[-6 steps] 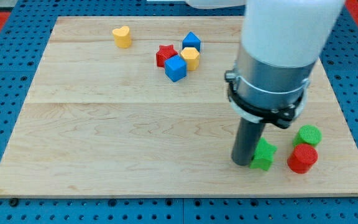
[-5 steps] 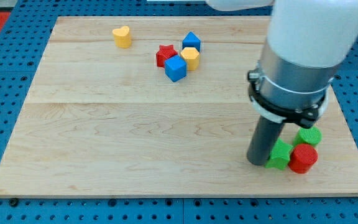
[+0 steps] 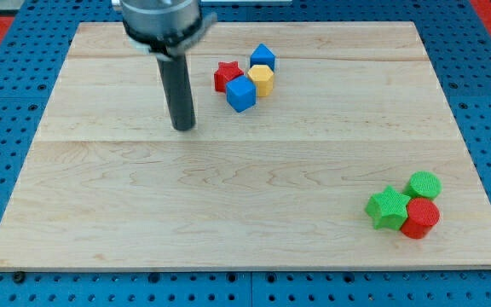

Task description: Push red star along with yellow hexagon towards bottom right

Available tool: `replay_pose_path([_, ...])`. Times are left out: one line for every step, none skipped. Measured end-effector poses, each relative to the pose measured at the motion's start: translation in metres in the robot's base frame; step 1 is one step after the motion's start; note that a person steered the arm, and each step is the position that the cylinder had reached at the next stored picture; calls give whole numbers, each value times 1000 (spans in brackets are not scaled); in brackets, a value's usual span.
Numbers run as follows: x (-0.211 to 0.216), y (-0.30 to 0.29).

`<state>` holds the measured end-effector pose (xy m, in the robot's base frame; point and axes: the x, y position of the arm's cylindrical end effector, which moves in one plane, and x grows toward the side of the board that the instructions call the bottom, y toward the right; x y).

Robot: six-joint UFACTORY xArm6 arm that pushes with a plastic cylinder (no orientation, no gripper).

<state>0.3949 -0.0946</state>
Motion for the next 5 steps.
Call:
replay_pose_path([-57,0])
replay_pose_path([-93,7])
replay_pose_path([-95,36])
replay_pose_path([-87,71])
replay_pose_path([-71,108])
